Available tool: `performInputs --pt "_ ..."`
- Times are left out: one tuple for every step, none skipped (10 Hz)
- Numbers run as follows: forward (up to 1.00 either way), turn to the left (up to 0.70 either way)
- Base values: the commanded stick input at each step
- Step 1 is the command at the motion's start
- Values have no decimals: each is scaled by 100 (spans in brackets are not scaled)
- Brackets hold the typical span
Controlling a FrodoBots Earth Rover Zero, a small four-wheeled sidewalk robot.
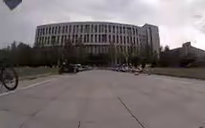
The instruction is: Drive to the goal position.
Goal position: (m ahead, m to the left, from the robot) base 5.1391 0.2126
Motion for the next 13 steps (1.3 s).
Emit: performInputs --pt "70 0" --pt "70 0" --pt "70 0" --pt "70 0" --pt "70 0" --pt "70 0" --pt "70 0" --pt "70 0" --pt "70 0" --pt "70 0" --pt "70 0" --pt "70 0" --pt "70 0"
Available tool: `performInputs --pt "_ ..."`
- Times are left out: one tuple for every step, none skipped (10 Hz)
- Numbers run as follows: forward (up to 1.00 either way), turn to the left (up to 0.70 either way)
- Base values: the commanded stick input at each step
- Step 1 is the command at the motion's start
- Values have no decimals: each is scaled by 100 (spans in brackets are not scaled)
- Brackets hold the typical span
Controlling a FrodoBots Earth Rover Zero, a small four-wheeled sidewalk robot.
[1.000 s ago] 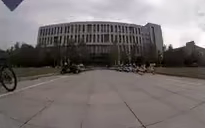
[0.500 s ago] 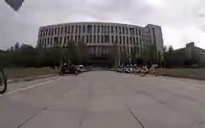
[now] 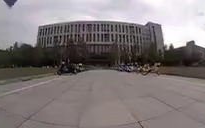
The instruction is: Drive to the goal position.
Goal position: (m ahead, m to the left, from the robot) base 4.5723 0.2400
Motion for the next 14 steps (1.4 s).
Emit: performInputs --pt "70 0" --pt "70 0" --pt "70 0" --pt "70 0" --pt "70 0" --pt "70 0" --pt "70 0" --pt "70 0" --pt "70 0" --pt "70 0" --pt "70 0" --pt "70 0" --pt "70 0" --pt "70 0"
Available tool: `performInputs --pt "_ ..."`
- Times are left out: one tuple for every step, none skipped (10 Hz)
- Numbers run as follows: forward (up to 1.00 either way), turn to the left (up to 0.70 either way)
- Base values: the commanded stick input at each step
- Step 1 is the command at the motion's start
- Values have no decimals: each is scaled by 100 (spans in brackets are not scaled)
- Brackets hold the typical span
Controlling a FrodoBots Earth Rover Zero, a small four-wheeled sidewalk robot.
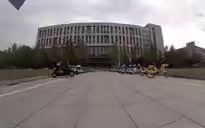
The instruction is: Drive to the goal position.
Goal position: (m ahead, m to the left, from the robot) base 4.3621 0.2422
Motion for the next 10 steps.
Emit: performInputs --pt "70 0" --pt "70 0" --pt "70 0" --pt "70 0" --pt "70 0" --pt "70 0" --pt "70 0" --pt "70 0" --pt "70 0" --pt "70 0"
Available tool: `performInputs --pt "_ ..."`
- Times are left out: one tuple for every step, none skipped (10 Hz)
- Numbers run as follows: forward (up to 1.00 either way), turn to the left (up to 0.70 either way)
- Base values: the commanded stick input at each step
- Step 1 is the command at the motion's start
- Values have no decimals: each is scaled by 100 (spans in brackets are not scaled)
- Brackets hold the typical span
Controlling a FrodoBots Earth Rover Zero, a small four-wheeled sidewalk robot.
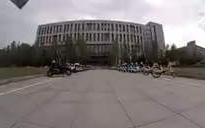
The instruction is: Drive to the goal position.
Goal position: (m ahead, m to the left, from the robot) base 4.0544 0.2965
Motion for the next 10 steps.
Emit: performInputs --pt "70 0" --pt "70 0" --pt "70 0" --pt "70 0" --pt "70 0" --pt "70 0" --pt "70 0" --pt "70 0" --pt "70 0" --pt "70 0"
